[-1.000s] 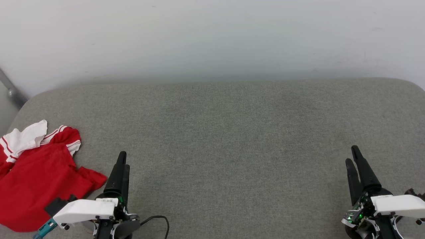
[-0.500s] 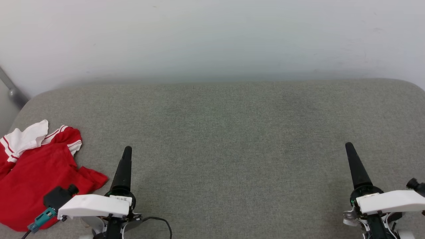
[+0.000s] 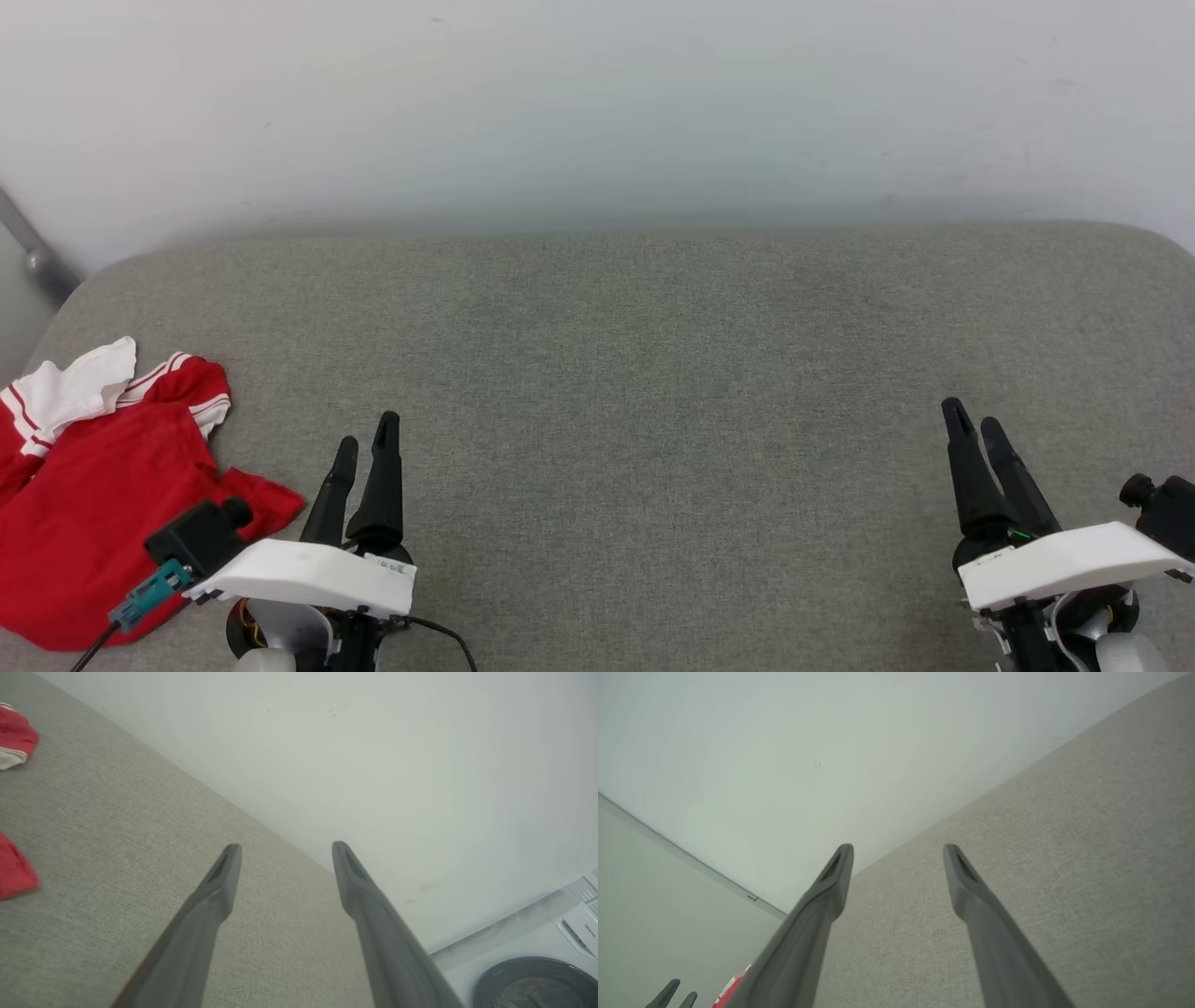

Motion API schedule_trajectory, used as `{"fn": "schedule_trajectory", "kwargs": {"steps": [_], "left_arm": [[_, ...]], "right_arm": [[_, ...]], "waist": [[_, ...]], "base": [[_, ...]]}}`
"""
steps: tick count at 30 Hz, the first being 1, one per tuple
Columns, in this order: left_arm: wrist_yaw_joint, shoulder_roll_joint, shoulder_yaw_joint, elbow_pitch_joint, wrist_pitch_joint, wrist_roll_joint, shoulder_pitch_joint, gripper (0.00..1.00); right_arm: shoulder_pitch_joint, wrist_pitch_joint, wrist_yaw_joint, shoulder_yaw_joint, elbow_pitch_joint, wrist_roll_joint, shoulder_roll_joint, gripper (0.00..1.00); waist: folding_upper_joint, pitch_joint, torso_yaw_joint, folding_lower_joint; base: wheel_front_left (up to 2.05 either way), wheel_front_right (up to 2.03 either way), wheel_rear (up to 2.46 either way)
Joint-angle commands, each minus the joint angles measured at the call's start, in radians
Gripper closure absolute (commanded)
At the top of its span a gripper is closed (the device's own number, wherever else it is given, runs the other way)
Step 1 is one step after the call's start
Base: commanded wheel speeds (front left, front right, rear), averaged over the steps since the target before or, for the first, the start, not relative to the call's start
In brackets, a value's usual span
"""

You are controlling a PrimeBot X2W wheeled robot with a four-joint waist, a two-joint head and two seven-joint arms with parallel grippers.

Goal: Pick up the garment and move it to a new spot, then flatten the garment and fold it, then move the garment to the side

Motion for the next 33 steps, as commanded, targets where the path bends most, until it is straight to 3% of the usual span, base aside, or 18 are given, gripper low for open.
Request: {"fn": "schedule_trajectory", "kwargs": {"steps": [1, 17, 33], "left_arm": [[0.006, 0.005, -0.005, -0.014, -0.013, 0.046, -0.014, 0.00], [0.050, 0.043, -0.063, 0.003, -0.062, 0.297, -0.022, 0.00], [0.091, 0.080, -0.116, 0.005, -0.104, 0.469, -0.032, 0.00]], "right_arm": [[-0.004, 0.000, 0.000, 0.005, -0.020, -0.052, -0.001, 0.00], [-0.006, 0.005, 0.000, 0.018, -0.038, -0.298, 0.002, 0.00], [0.009, 0.024, 0.000, 0.011, -0.056, -0.491, 0.010, 0.00]], "waist": [[-0.0001, 0.000, 0.000, 0.0000], [-0.0001, -0.003, 0.004, 0.0000], [-0.0001, -0.003, 0.007, 0.0000]], "base": [[0.00, 0.00, 0.00], [0.00, 0.00, 0.00], [0.00, 0.00, 0.00]]}}
